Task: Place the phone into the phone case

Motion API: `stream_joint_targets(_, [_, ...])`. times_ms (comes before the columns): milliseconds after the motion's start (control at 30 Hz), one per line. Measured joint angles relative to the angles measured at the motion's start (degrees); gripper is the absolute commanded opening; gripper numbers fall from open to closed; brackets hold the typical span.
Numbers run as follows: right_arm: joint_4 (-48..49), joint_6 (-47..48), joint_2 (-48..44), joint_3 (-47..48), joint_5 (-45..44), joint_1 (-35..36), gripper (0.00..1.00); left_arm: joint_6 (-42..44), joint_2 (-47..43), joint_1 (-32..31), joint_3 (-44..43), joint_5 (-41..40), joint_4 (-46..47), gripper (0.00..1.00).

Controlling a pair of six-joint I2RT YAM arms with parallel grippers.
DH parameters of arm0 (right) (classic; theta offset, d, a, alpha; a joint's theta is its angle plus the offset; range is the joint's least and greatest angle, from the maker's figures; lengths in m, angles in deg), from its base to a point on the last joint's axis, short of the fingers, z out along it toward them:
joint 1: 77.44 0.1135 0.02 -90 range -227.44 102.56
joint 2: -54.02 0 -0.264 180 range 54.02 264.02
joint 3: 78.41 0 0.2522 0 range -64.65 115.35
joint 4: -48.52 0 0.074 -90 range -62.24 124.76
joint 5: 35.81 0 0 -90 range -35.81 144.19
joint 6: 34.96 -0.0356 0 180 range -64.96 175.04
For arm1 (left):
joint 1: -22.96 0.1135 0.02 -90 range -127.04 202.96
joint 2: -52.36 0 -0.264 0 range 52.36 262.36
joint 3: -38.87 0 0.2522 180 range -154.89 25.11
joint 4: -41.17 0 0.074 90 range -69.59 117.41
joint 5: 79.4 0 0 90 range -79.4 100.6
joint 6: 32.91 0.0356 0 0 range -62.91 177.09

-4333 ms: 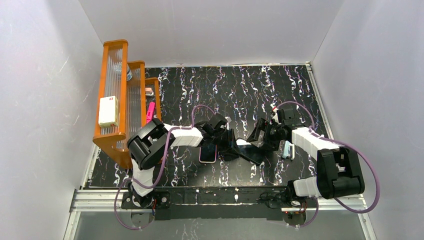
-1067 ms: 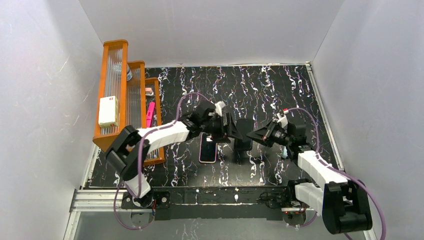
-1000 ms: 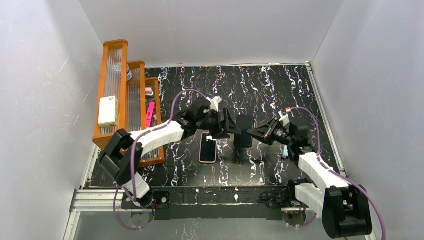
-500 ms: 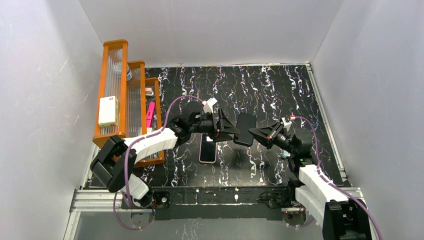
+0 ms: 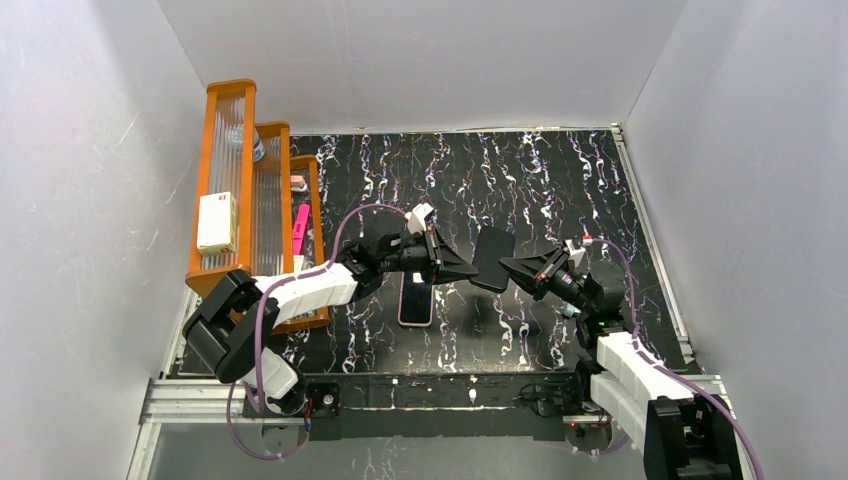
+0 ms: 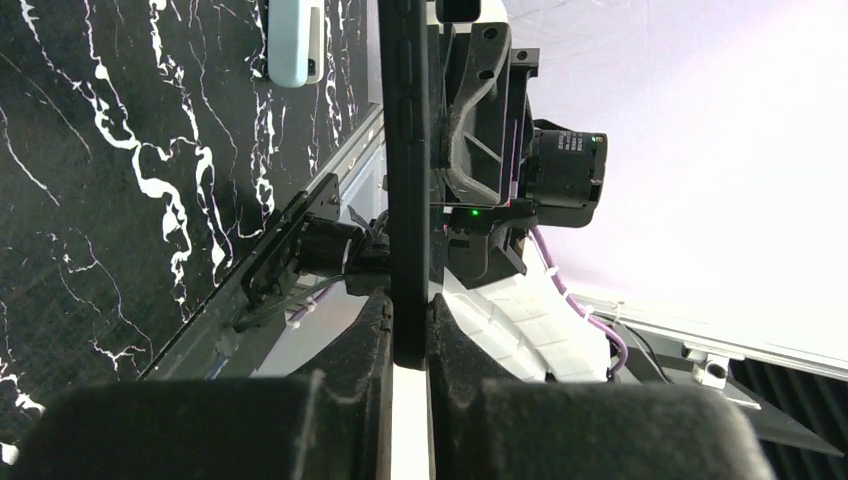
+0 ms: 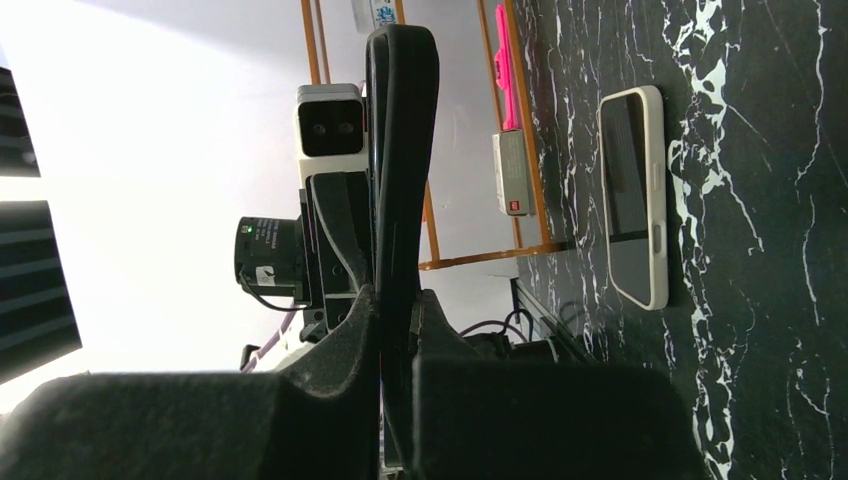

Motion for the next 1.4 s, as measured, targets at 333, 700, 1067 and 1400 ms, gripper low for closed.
stream_joint_targets(333, [-5.5, 6.8, 0.7, 1.0, 1.1, 0.0, 0.01, 2.6, 0.0, -0.7, -0.3, -2.5, -6.8, 0.18])
stream_joint_targets(700, [-1.0, 10.3, 6.2, 5.8, 9.2, 0.0, 0.01, 8.2, -3.1, 1.3, -1.5, -4.8, -10.0, 0.65])
stream_joint_targets(1067, [0.1, 13.5, 7.7, 10.6, 14.7, 1.3, 0.03, 4.7, 0.1, 2.0, -1.5, -2.6, 0.2, 0.45])
stream_joint_targets(1400, [-0.4, 13.8, 12.5, 12.0, 14.9, 5.0, 0.51, 0.2, 1.7, 2.4, -0.1, -1.7, 8.2, 0.00])
